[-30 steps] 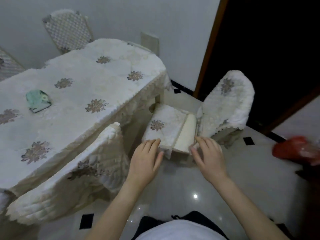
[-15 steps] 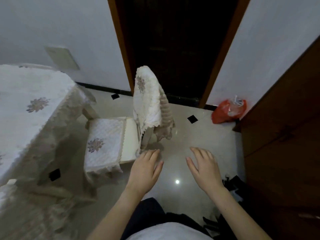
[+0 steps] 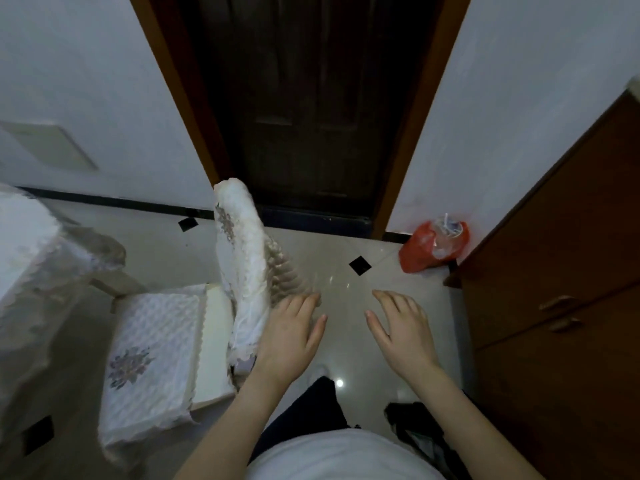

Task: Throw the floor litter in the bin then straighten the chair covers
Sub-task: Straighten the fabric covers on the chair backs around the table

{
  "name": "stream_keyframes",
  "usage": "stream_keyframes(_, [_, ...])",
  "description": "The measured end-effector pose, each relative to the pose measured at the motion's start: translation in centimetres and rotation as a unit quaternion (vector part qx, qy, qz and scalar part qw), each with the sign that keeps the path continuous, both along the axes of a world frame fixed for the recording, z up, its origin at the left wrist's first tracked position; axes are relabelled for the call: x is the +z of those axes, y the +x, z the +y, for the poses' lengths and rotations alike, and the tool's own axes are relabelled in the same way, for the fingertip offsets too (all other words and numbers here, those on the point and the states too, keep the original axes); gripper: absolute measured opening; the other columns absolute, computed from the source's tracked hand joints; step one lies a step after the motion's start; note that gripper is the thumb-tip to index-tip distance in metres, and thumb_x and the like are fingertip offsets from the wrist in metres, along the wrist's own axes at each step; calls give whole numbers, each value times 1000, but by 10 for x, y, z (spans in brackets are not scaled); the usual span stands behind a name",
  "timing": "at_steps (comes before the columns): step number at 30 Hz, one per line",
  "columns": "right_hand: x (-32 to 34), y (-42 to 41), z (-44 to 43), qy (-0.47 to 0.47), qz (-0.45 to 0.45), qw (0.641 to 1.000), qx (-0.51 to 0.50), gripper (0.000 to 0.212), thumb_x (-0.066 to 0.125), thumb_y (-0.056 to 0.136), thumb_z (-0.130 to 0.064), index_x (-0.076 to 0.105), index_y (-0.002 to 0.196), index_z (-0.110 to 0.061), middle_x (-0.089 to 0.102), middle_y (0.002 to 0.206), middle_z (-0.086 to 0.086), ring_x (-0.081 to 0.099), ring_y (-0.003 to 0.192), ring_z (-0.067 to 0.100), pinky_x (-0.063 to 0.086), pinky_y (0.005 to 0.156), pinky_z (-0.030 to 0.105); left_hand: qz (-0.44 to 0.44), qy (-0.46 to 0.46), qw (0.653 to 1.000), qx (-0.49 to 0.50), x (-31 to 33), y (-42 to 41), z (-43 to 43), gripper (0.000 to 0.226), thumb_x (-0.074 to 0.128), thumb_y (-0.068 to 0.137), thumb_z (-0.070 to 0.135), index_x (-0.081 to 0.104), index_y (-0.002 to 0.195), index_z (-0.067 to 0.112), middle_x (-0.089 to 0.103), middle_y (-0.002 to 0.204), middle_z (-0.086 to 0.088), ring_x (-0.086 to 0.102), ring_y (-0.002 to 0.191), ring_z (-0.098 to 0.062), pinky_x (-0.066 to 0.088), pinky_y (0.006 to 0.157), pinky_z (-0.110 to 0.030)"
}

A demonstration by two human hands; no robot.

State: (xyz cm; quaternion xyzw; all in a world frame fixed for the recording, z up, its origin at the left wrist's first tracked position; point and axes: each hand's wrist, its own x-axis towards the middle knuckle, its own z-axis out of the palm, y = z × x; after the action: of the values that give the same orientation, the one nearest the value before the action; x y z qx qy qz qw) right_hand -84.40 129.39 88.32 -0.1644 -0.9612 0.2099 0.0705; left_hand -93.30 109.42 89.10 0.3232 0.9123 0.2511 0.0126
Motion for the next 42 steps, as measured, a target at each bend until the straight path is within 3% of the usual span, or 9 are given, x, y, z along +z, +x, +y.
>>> stream_keyframes(8, [32,-154,37,-3,11,997,78,57,32,96,-52,56,132,-15,60,126,3,52,116,22,43,100,41,49,32,997,57,41,-138,32,48,36,100,39,56,132,9,61,127,-2,54,116,-18,38,101,-28])
stream_keyframes(12, [44,-222,33,1,29,987,155,58,32,97,-52,55,134,-14,60,127,3,52,117,24,42,99,41,68,33,988,132,50,-177,24,45,40,100,37,57,131,9,62,126,-4,54,115,-19,36,100,-26])
stream_keyframes(18, [42,-306,15,-18,30,945,324,60,30,96,-53,54,136,-14,60,128,4,52,118,23,40,102,39,49,22,952,300,36,-179,5,46,38,101,40,57,130,10,63,124,-3,56,111,-20,45,96,-34])
stream_keyframes(22, [35,-342,7,-45,20,888,458,59,32,97,-51,55,134,-12,60,127,5,53,118,23,43,103,40,56,22,914,401,24,-161,15,40,42,100,33,59,126,9,64,120,-4,58,109,-22,41,97,-29])
stream_keyframes(27, [36,-379,3,-69,27,772,632,55,40,98,-50,50,139,-15,53,139,2,43,131,18,36,111,38,57,6,827,559,16,-143,46,55,43,98,41,51,139,6,54,141,-9,45,130,-24,32,112,-38])
stream_keyframes(32, [25,-404,-12,-47,42,662,747,57,46,94,-52,49,139,-17,49,142,0,39,136,17,28,116,39,6,-24,763,646,8,-125,74,64,39,96,52,47,141,8,52,141,-9,47,128,-26,38,108,-44])
stream_keyframes(35, [16,-415,-24,-11,43,612,790,60,47,92,-57,50,139,-20,49,143,-1,36,139,17,17,120,38,-8,-32,723,690,-1,-118,83,64,40,94,56,54,133,7,60,129,-9,54,116,-28,43,102,-42])
stream_keyframes(38, [9,-424,-38,24,41,575,817,62,44,89,-65,55,134,-23,54,137,-3,38,137,18,15,119,39,-7,-14,682,731,-12,-116,91,61,42,92,59,60,121,8,66,113,-7,59,105,-27,46,97,-45])
stream_keyframes(42, [4,-437,-54,31,27,552,833,68,39,84,-74,59,125,-23,60,122,-6,47,121,13,18,115,36,8,-12,648,761,-26,-120,98,56,42,90,62,62,109,13,65,103,-1,59,99,-24,42,100,-48])
